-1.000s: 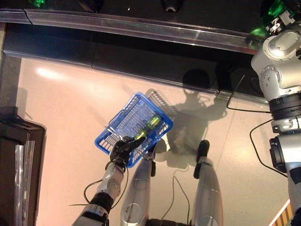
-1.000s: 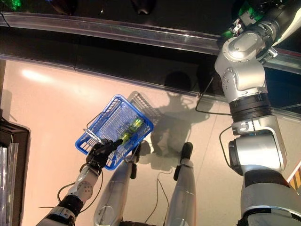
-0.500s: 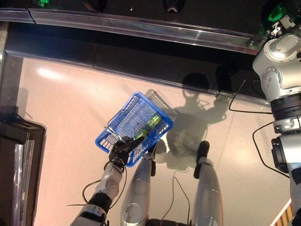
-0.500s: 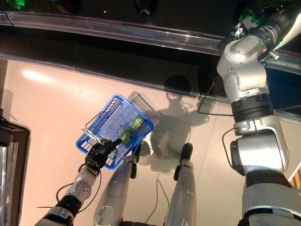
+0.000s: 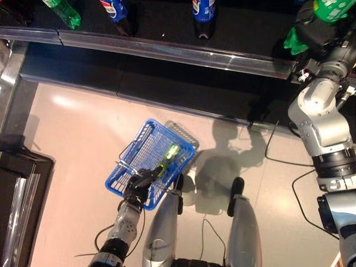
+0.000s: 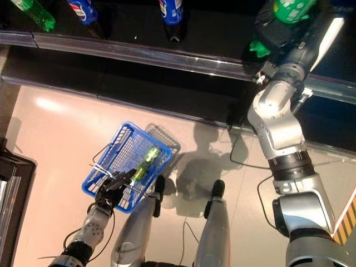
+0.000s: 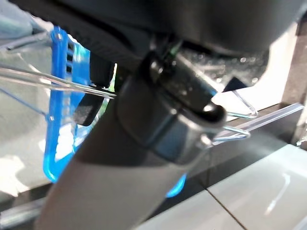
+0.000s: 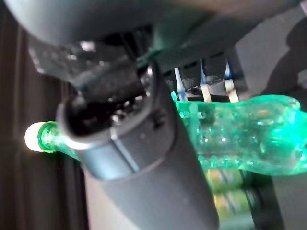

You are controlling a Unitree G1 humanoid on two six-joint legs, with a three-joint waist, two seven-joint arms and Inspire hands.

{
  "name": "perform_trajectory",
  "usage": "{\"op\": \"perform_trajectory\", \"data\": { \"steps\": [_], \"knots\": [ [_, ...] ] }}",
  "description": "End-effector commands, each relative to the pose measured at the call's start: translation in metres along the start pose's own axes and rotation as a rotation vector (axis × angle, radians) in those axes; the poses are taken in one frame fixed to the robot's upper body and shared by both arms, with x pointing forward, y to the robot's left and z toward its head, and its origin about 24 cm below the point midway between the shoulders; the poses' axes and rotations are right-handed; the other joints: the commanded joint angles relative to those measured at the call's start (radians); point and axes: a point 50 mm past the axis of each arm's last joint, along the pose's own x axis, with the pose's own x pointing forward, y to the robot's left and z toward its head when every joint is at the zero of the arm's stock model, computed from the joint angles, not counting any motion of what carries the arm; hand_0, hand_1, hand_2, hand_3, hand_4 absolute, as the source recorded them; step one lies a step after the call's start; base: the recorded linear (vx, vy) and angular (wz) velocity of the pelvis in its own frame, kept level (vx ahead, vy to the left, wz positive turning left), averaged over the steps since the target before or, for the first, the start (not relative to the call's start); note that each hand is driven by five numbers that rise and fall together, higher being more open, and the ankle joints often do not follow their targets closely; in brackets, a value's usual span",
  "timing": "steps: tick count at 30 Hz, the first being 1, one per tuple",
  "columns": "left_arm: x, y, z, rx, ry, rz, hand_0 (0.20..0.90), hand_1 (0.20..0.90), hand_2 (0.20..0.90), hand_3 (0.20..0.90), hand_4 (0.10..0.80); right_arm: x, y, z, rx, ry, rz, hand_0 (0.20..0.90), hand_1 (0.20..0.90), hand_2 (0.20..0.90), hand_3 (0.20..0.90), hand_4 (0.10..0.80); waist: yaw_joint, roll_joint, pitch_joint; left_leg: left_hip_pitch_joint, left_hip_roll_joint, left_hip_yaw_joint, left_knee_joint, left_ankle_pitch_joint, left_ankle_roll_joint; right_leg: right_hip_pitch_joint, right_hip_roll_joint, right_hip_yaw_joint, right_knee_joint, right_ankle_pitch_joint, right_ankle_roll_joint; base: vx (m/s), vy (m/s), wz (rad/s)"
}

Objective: Pick up the drink and place into the basket.

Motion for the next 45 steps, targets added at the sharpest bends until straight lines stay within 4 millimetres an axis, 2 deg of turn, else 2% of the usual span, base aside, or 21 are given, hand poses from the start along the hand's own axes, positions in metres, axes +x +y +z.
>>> {"op": "perform_trajectory", "data": {
  "steps": [1,6,9,10,14,17,21,22,32,38,43,45],
  "knots": [
    [-0.019,0.006,0.071,0.065,-0.332,-0.136,0.300,0.300,0.300,0.200,0.100,-0.003,-0.011,0.100,0.257,-0.457,0.054,0.300,0.300,0.300,0.200,0.100,-0.004,-0.026,-0.082,0.063,-0.015,-0.004,0.020,0.005,0.047,0.118,0.024,-0.056,0.028,-0.075,-0.110,-0.007,0.025,0.07],
    [-0.026,-0.008,0.078,0.077,-0.363,-0.235,0.300,0.300,0.300,0.200,0.100,-0.023,-0.005,0.080,0.307,-0.406,0.150,0.300,0.300,0.300,0.200,0.100,-0.008,-0.031,-0.102,0.100,-0.013,-0.007,-0.003,0.008,0.046,0.157,0.029,-0.061,0.012,-0.077,-0.114,-0.002,0.016,0.05],
    [-0.032,-0.024,0.082,0.086,-0.380,-0.324,0.300,0.300,0.300,0.200,0.100,-0.042,0.003,0.066,0.343,-0.359,0.241,0.300,0.300,0.300,0.200,0.100,-0.008,-0.036,-0.117,0.130,-0.010,-0.012,-0.012,0.009,0.044,0.196,0.034,-0.067,-0.003,-0.078,-0.118,0.035,0.003,0.05],
    [-0.037,-0.034,0.085,0.106,-0.396,-0.383,0.300,0.300,0.300,0.200,0.100,-0.052,0.012,0.061,0.365,-0.327,0.307,0.300,0.300,0.300,0.200,0.100,-0.003,-0.041,-0.125,0.143,-0.007,-0.017,-0.014,0.008,0.043,0.216,0.035,-0.071,-0.008,-0.079,-0.119,0.048,-0.016,0.11],
    [-0.045,-0.053,0.091,0.143,-0.424,-0.490,0.300,0.300,0.300,0.200,0.100,-0.069,0.027,0.054,0.393,-0.272,0.435,0.300,0.300,0.300,0.200,0.100,0.008,-0.047,-0.137,0.168,-0.004,-0.028,-0.027,0.011,0.042,0.252,0.036,-0.080,-0.024,-0.077,-0.119,0.031,-0.009,0.16],
    [-0.059,-0.079,0.098,0.190,-0.460,-0.619,0.300,0.300,0.300,0.200,0.100,-0.094,0.046,0.045,0.434,-0.208,0.605,0.300,0.300,0.300,0.200,0.100,0.025,-0.053,-0.150,0.195,-0.005,-0.041,-0.050,0.014,0.042,0.291,0.039,-0.094,-0.050,-0.074,-0.116,0.018,-0.006,0.06],
    [-0.066,-0.093,0.102,0.212,-0.474,-0.696,0.300,0.300,0.300,0.200,0.100,-0.109,0.058,0.041,0.455,-0.171,0.674,0.300,0.300,0.300,0.200,0.100,0.038,-0.055,-0.156,0.212,-0.007,-0.053,-0.062,0.014,0.042,0.320,0.038,-0.110,-0.067,-0.074,-0.113,0.035,-0.015,0.17],
    [-0.074,-0.105,0.104,0.222,-0.478,-0.760,0.300,0.300,0.300,0.200,0.100,-0.120,0.066,0.037,0.483,-0.126,0.710,0.300,0.300,0.300,0.200,0.100,0.056,-0.058,-0.163,0.221,-0.011,-0.066,-0.067,0.013,0.043,0.338,0.036,-0.120,-0.077,-0.073,-0.111,0.058,-0.030,0.09],
    [-0.098,-0.140,0.111,0.274,-0.466,-1.003,0.300,0.300,0.300,0.200,0.100,-0.139,0.098,0.032,0.490,-0.052,0.741,0.300,0.300,0.300,0.200,0.100,0.131,-0.056,-0.170,0.241,-0.030,-0.125,-0.087,0.015,0.045,0.404,0.025,-0.186,-0.127,-0.066,-0.097,0.024,-0.017,0.25],
    [-0.108,-0.149,0.118,0.236,-0.472,-1.113,0.300,0.300,0.300,0.200,0.100,-0.143,0.107,0.038,0.500,-0.058,0.741,0.300,0.300,0.300,0.200,0.100,0.160,-0.062,-0.173,0.243,-0.038,-0.152,-0.092,0.017,0.045,0.420,0.023,-0.206,-0.145,-0.058,-0.089,0.005,-0.020,0.18],
    [-0.126,-0.169,0.119,0.237,-0.466,-1.325,0.300,0.300,0.300,0.200,0.100,-0.150,0.120,0.035,0.509,0.003,0.736,0.300,0.300,0.300,0.200,0.100,0.187,-0.070,-0.176,0.238,-0.045,-0.178,-0.088,0.015,0.046,0.429,0.023,-0.222,-0.155,-0.054,-0.083,0.005,-0.026,0.12],
    [-0.128,-0.171,0.119,0.236,-0.463,-1.351,0.300,0.300,0.300,0.200,0.100,-0.151,0.122,0.034,0.509,0.015,0.739,0.300,0.300,0.300,0.200,0.100,0.189,-0.070,-0.177,0.238,-0.046,-0.181,-0.088,0.016,0.046,0.430,0.023,-0.224,-0.156,-0.053,-0.082,0.003,-0.009,0.07]
  ]
}}
